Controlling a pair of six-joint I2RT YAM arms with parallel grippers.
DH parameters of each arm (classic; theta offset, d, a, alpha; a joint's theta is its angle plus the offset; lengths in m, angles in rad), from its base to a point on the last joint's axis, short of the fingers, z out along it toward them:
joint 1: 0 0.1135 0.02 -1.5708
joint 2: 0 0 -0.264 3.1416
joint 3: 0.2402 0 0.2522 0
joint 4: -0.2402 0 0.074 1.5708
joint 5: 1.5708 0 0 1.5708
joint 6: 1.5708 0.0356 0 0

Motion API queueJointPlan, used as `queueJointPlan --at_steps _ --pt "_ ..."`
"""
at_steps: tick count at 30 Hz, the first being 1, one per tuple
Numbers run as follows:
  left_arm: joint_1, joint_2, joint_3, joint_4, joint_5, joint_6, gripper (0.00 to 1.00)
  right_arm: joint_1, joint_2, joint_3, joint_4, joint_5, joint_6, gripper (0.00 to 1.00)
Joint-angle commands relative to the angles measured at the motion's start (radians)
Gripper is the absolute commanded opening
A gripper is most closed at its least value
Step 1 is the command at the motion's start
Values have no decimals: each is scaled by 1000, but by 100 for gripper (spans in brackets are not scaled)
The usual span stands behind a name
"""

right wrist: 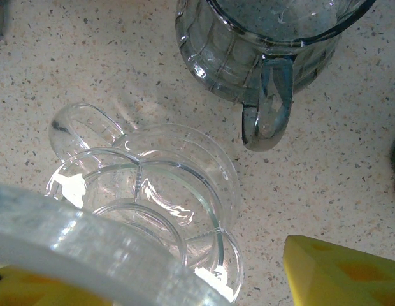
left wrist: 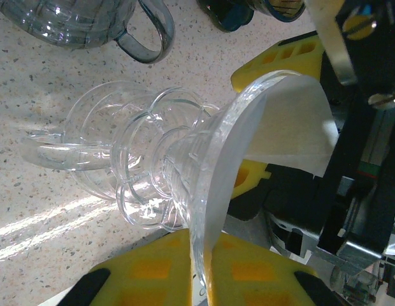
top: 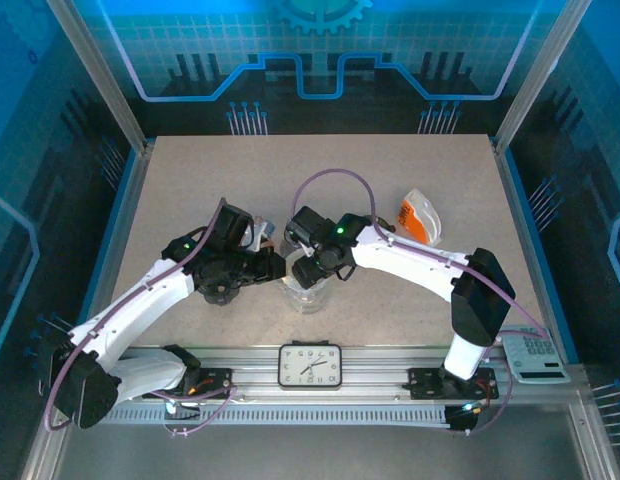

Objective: Place the coffee filter in the dripper

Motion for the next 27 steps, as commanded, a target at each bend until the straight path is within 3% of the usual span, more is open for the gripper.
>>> queueJointPlan --at_steps 1,15,27 --pt "4 -6 -31 -26 9 16 13 -6 36 -33 -6 -11 16 69" --pt "4 -13 -32 -24 3 8 15 -10 -144 80 -52 51 -6 70" --pt "4 -32 -11 -16 -4 -13 36 -29 -285 23 -46 81 5 71"
